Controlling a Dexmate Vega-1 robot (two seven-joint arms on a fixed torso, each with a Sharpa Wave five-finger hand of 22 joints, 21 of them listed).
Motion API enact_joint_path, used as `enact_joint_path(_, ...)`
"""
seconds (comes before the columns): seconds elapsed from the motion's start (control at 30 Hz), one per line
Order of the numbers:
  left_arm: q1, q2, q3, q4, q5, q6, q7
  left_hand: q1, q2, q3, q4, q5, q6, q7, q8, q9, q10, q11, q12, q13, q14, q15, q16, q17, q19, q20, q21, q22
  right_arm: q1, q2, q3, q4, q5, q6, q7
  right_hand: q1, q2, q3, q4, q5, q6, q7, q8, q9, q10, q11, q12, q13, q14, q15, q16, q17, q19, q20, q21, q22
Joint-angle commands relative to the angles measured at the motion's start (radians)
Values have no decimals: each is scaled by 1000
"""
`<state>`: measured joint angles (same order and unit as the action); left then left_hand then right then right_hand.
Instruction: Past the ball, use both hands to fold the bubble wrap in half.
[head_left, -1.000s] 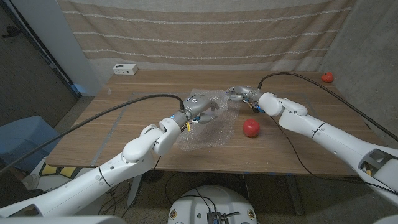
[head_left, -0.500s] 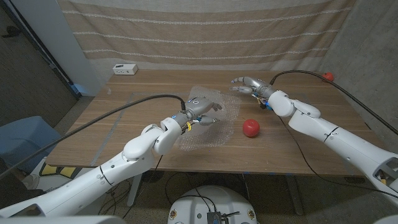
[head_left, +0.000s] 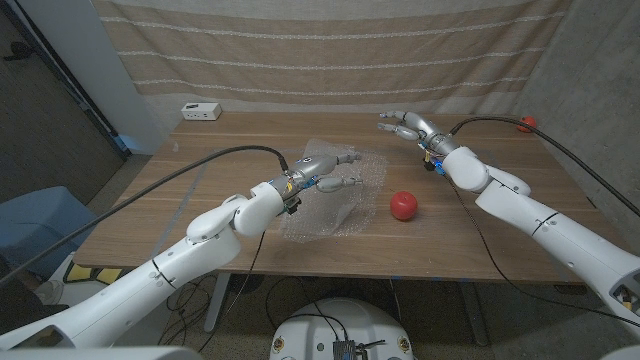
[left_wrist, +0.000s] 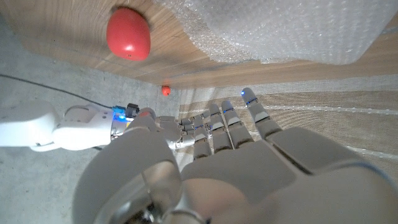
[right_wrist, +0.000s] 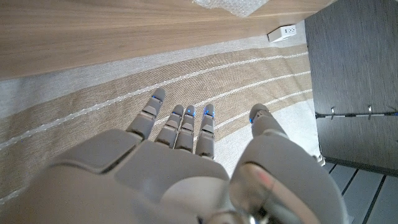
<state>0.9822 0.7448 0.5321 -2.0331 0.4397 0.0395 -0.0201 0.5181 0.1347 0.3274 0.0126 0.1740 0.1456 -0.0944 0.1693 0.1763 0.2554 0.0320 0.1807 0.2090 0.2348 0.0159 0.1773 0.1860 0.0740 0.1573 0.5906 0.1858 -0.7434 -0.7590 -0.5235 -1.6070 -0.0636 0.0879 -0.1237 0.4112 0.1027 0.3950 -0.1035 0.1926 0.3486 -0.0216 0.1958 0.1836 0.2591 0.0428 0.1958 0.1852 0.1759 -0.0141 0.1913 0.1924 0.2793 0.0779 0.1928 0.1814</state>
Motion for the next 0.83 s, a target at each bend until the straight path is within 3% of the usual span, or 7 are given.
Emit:
enact_joint_path(0.03,99,-67,-160,132,-578,-214,91,-28,4,-1,14,4,-37,-10,0,1,-49,-8,-5,-5,-35,15,-1,-1,-20,2,-14,0,-33,50,55,78,209,158,60,-15,10,-4,14,-2,-12,3,-9,2,-6,8,-5,4,-3,6,6,5,7,-14,8,-1)
enact_joint_path(0.17,124,-74,-193,164,-673,-270,104,-63,4,-12,30,6,-64,-12,1,0,-99,-17,-5,-11,-80,18,-3,-1,-38,-3,-29,0,-41,74,66,99,271,191,80,-35,11,-13,24,-4,-26,3,-13,3,-17,11,-8,4,-2,18,8,6,11,-15,10,-1)
enact_joint_path(0.37,137,-67,-231,214,-773,-339,93,-107,5,-25,53,12,-103,-7,-1,-2,-147,-25,-2,-19,-141,16,-5,-3,-55,-32,-47,-1,-62,96,83,99,331,209,80,-74,6,-32,45,-6,-45,2,-15,4,-22,13,-7,4,7,29,14,8,22,-11,14,-1)
enact_joint_path(0.5,135,-71,-253,254,-851,-371,73,-142,35,-25,85,21,-113,9,3,-2,-161,-26,2,-22,-158,17,0,-3,-57,-39,-52,0,-86,106,106,85,371,210,60,-110,3,-48,64,-5,-48,4,-12,5,-19,18,-4,4,24,32,21,9,40,-2,20,-1)
enact_joint_path(0.67,121,-74,-267,323,-885,-405,68,-167,56,-20,114,30,-116,15,6,-2,-158,-27,7,-24,-156,13,6,-2,-48,-40,-51,2,-166,101,144,-24,331,146,-87,-126,3,-54,72,-4,-50,9,-11,5,-11,22,-1,4,33,40,23,10,45,-2,22,-1)
enact_joint_path(0.83,77,-90,-258,439,-941,-423,20,-179,58,-15,129,35,-126,10,4,-2,-160,-25,8,-25,-154,14,8,-3,-40,-37,-49,2,-194,122,142,-67,339,151,-107,-123,9,-50,70,-1,-46,12,-9,4,-7,21,0,4,34,41,22,7,44,-6,20,-2)
